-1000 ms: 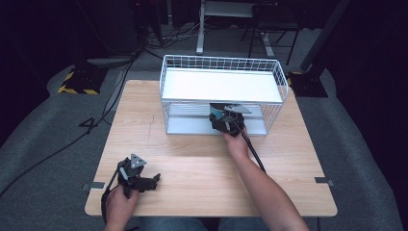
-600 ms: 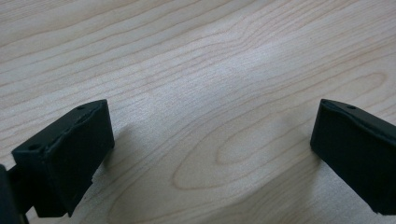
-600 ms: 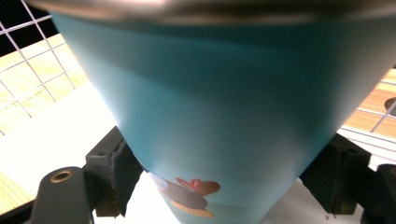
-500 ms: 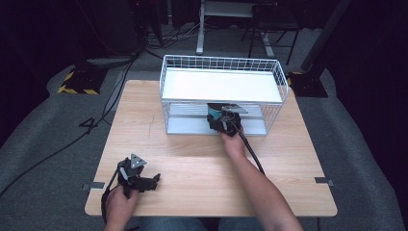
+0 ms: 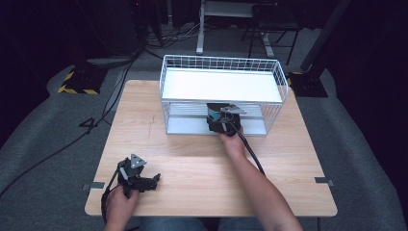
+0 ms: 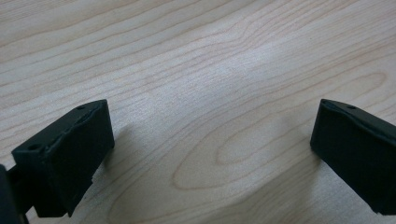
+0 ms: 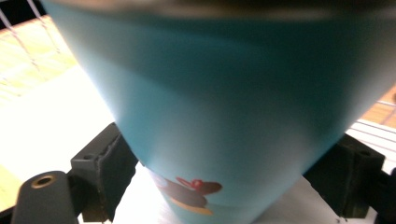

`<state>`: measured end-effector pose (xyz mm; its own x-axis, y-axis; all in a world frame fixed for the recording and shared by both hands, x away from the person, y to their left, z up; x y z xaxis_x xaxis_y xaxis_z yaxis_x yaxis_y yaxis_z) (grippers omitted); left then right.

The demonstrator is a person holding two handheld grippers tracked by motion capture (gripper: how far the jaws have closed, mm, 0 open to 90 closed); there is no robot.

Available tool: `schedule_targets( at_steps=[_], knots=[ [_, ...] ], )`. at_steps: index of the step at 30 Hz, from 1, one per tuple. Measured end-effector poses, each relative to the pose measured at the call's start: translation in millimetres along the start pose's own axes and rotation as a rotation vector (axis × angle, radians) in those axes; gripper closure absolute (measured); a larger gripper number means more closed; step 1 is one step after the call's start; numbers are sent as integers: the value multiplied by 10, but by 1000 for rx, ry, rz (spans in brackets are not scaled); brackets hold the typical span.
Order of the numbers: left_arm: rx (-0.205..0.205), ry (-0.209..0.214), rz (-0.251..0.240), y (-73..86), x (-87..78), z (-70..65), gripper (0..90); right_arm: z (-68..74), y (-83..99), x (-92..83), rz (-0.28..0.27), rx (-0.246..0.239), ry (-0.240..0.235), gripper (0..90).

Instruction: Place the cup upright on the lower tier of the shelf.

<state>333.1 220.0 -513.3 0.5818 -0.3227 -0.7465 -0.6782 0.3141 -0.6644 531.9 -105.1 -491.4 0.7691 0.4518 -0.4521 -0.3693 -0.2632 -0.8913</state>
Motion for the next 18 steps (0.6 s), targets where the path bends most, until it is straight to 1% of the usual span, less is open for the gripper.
schedule_targets(
  at_steps=[1, 2, 3, 4, 7, 12, 13, 14, 15, 16, 18],
  knots=[
    [0, 0, 0, 0, 0, 0, 0, -1, 3, -2, 5, -2, 3, 149],
    [0, 0, 0, 0, 0, 0, 0, -11, 8, -15, 2, 2, -7, 147],
    [2, 0, 0, 0, 0, 1, 0, -11, 8, -15, 2, 2, -7, 147],
    [0, 0, -1, 0, 1, 0, 0, -18, 7, -30, -2, 4, -20, 148],
    [1, 1, 0, -3, 3, 1, 0, -35, -2, -65, -15, -2, -35, 144],
    [0, 1, -1, -4, 5, 0, 0, -54, -25, -132, -11, -13, -44, 142],
    [0, 0, -1, -6, 5, -1, 0, -56, -27, -150, -7, -16, -45, 142],
    [0, -1, 0, -8, 8, -2, 0, -50, -26, -194, 11, -6, -54, 142],
    [-1, 0, 3, -10, 7, -2, 0, -53, -27, -210, 16, -9, -57, 142],
    [-1, 0, 3, -10, 7, -2, 0, -53, -27, -210, 16, -9, -57, 142],
    [1, 0, 1, -10, 7, -2, 0, -53, -23, -271, 20, -6, -75, 142]
  ],
)
Point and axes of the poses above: each handheld gripper's, and its own axes: x roughly forward along the jaws, y roughly out of its underside, z roughly to its left, the point moved 1 cm from there along x, roughly forward along the jaws, and after that the axes turned 1 degree about -x, right-handed, at the moved point
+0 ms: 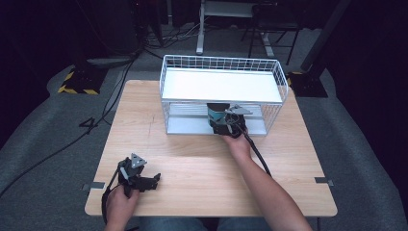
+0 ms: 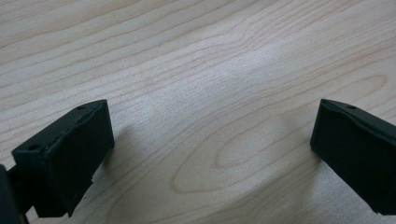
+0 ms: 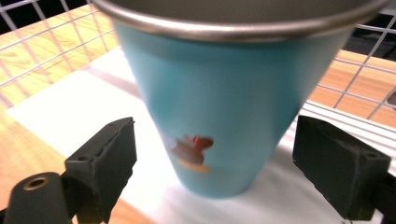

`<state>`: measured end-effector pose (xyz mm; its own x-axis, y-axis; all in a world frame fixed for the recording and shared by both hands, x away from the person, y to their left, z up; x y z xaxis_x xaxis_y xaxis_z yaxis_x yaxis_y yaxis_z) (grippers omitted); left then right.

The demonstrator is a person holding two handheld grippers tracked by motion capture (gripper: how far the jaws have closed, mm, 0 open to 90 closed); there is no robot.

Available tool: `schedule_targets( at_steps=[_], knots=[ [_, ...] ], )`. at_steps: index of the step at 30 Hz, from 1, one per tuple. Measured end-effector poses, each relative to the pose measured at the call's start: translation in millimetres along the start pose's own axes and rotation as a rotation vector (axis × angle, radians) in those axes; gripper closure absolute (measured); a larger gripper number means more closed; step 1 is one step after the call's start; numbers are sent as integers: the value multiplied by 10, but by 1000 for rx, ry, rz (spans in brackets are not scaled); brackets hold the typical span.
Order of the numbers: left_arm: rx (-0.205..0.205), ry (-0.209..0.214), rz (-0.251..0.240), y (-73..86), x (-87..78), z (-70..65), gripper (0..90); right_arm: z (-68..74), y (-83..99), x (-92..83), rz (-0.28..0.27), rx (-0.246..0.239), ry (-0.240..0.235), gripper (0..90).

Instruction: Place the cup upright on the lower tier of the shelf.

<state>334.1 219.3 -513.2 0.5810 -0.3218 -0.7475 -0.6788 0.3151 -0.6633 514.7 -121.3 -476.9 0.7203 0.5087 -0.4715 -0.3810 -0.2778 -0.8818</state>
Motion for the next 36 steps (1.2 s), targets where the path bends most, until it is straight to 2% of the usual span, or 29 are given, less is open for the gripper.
schedule_targets(
  at_steps=[6, 9, 10, 11, 12, 16, 21, 30, 36],
  knots=[
    [0, 0, -2, 4, -1, -4, 0, 33, -4, -206, 12, -16, -48, 143],
    [-1, 1, -2, 6, -2, -5, 0, 49, -21, -369, 17, -13, -78, 151],
    [-1, 1, -2, 7, -3, -5, 0, 49, -21, -369, 17, -13, -78, 151],
    [-3, 1, -4, 10, -4, -8, 0, 60, -29, -464, 17, -20, -101, 153],
    [-2, -1, -3, 13, -9, -8, 0, 60, -29, -464, 17, -20, -101, 153],
    [-1, 3, -2, 29, -23, -12, 0, 60, -33, -653, 20, -31, -123, 154],
    [-1, 0, -3, 42, -33, -16, 0, 21, -4, -878, 39, -35, -137, 159],
    [-3, 1, -3, 43, -33, -18, 0, -83, 110, -1240, 32, -25, -137, 159],
    [1, 0, -2, 35, -28, -14, 0, -157, 224, -1442, 33, -51, -133, 159]
  ],
)
Point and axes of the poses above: each handheld gripper's, and its own axes: x roughly forward along the jaws, y roughly out of its underside, z roughly to its left, the point moved 1 cm from there along x, roughly forward along the jaws, and after that the axes turned 1 degree about -x, right-handed, at the moved point
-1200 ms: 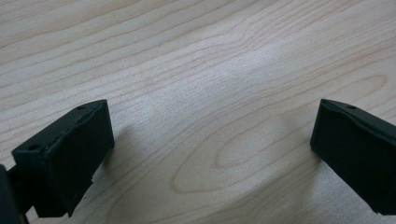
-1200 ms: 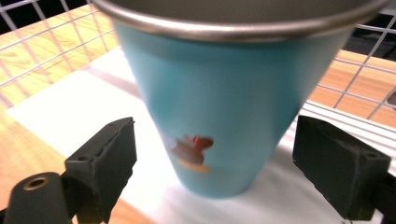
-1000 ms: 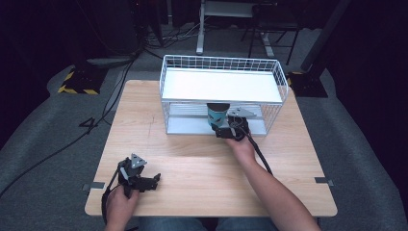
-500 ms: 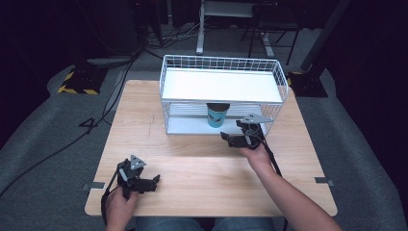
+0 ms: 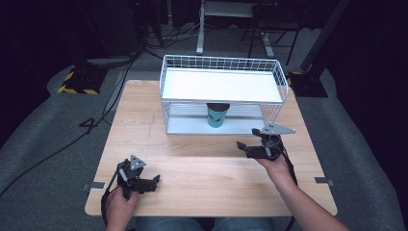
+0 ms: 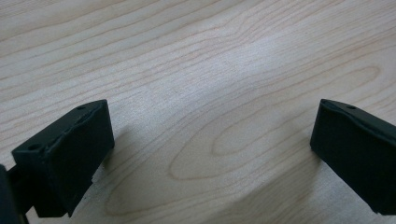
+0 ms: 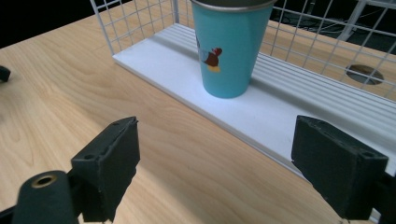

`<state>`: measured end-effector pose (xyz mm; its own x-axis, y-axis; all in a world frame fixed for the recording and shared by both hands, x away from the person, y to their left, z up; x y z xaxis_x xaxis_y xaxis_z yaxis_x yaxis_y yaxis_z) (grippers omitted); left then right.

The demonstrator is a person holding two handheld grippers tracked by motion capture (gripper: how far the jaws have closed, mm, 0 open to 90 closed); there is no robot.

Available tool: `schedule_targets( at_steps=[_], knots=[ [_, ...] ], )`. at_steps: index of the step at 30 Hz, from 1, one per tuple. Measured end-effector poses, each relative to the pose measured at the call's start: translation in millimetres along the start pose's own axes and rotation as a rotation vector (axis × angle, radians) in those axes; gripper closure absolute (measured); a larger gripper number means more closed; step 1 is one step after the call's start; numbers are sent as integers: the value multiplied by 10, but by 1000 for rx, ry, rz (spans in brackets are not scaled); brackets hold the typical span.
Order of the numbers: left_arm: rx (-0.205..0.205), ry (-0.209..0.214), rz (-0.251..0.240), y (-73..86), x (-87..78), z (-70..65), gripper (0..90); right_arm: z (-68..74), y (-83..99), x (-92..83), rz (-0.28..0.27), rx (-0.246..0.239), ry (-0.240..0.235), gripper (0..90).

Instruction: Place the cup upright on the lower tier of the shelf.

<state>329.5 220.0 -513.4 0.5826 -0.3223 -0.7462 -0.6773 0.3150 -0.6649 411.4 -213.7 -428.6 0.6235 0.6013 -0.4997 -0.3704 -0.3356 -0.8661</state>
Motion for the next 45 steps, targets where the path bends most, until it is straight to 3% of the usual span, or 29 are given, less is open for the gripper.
schedule_targets(
  at_steps=[8, 18, 25, 33, 39, 45],
  knots=[
    [1, 4, 1, -14, 13, 3, 0, -104, 182, -290, -11, 19, -11, 157],
    [2, 7, -1, -29, 26, 8, 0, -171, 408, -582, 4, -17, 13, 157],
    [5, 9, 0, -46, 40, 16, 0, -188, 551, -681, 21, -4, -19, 157],
    [4, 9, 4, -53, 41, 17, 0, -249, 793, -735, 62, 6, 31, 157],
    [5, 9, 4, -53, 42, 17, 0, -339, 978, -718, 123, 44, 25, 157],
    [3, 9, 4, -53, 42, 16, 0, -378, 1137, -684, 166, 47, 54, 155]
  ],
)
Point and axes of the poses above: each handheld gripper's, and its own axes: x roughly forward along the jaws, y roughly out of its underside, z roughly to its left, the point moved 1 cm from there along x, roughly forward along the jaws, and after that the axes turned 1 degree about -x, right-handed, at the moved point
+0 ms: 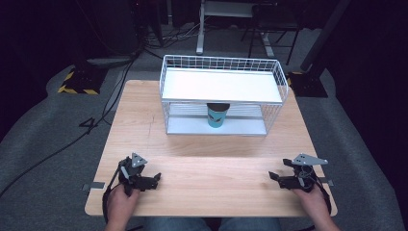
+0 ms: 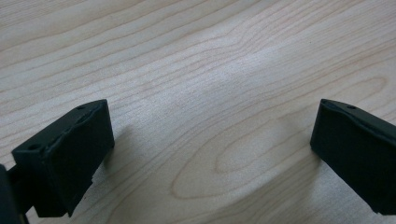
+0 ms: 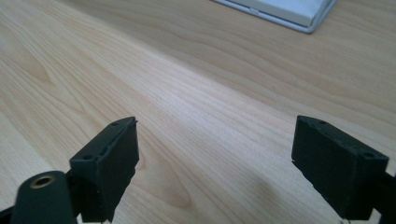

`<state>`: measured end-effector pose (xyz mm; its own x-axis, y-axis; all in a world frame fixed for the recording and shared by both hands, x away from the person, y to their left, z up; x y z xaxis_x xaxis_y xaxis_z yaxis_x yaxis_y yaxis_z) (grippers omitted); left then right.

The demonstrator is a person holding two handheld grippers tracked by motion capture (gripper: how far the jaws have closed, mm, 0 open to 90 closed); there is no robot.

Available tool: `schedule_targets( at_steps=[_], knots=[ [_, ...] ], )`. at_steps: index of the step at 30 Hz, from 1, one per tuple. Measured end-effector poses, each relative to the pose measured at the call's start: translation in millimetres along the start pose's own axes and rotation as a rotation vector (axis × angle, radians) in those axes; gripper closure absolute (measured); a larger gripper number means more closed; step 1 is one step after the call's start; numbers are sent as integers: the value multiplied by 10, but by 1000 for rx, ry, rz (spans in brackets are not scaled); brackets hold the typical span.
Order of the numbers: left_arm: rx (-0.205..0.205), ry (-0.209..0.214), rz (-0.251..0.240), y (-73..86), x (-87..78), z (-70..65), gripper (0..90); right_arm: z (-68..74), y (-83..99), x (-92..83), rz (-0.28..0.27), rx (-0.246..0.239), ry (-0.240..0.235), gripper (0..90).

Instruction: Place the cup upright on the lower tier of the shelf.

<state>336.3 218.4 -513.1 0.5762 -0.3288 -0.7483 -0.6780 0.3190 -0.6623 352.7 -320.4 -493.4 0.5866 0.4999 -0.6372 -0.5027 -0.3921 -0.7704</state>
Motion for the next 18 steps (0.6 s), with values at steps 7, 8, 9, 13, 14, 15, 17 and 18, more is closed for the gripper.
schedule_targets(
  at_steps=[7, 8, 9, 13, 14, 15, 17, 18],
  knots=[
    [1, 0, 0, 0, 0, 1, 0, -11, 99, 68, 39, -8, 23, 153],
    [1, 0, 1, 0, 0, 1, 0, -8, 109, 80, 50, -13, 24, 153],
    [0, -1, -3, 1, 2, 0, 0, -4, 119, 93, 59, -18, 30, 153],
    [0, 0, 0, 0, 0, 0, 0, 4, 137, 115, 55, -25, 37, 138],
    [1, -2, -2, 1, 2, 0, 0, 5, 136, 116, 55, -23, 38, 135],
    [0, 0, 1, 0, 0, 0, 0, 5, 136, 116, 56, -23, 39, 132],
    [0, -3, -3, 1, 2, -1, 0, 2, 137, 118, 59, -19, 41, 125],
    [3, -1, -3, 1, 2, 1, 0, 1, 137, 120, 59, -18, 41, 124]
  ],
)
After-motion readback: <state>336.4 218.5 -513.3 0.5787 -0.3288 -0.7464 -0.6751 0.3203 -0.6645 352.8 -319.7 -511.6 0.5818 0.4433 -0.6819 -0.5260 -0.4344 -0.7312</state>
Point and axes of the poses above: each handheld gripper's, and its own axes: x roughly forward along the jaws, y roughly out of its underside, z roughly to its left, the point moved 1 cm from there along x, roughly forward along the jaws, and after that the axes turned 1 degree about -x, right-handed, at the moved point
